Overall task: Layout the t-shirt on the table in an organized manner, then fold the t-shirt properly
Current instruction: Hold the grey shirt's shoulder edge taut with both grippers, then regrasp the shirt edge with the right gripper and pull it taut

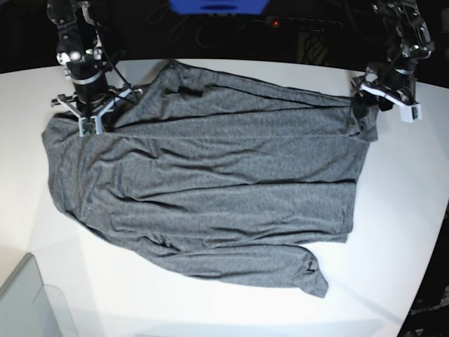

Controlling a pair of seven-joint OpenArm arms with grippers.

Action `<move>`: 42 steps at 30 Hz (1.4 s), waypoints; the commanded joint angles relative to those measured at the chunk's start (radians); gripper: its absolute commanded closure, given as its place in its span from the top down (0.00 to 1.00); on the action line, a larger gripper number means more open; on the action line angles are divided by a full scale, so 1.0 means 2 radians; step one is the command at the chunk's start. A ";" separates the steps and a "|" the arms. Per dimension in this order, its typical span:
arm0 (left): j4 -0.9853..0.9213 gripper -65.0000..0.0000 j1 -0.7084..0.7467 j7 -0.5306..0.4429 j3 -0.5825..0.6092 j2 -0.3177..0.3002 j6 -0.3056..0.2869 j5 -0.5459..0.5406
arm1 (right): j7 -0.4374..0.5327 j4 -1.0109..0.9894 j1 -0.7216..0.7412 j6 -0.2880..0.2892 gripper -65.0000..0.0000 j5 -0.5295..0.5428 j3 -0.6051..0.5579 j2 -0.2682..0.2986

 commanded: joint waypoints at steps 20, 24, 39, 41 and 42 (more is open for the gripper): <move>-0.009 0.01 -0.004 0.026 -0.001 -0.002 0.004 0.004 | 0.011 0.012 0.000 -0.001 0.00 -0.002 0.006 -0.002; -0.008 0.01 -0.005 0.026 -0.001 -0.005 0.004 0.004 | 0.011 0.012 0.000 -0.001 0.14 -0.001 0.006 -0.003; 0.027 0.01 -0.012 0.031 0.001 -0.006 0.004 0.004 | 0.011 0.130 -0.100 -0.001 0.58 -0.001 0.063 -0.116; 0.028 0.01 -0.012 0.031 0.000 -0.006 0.004 0.007 | 0.011 0.127 -0.112 -0.001 0.58 -0.001 0.026 -0.117; 0.028 0.01 -0.012 0.031 0.000 -0.006 0.004 0.007 | 0.011 0.127 -0.117 -0.001 0.58 -0.001 0.007 -0.117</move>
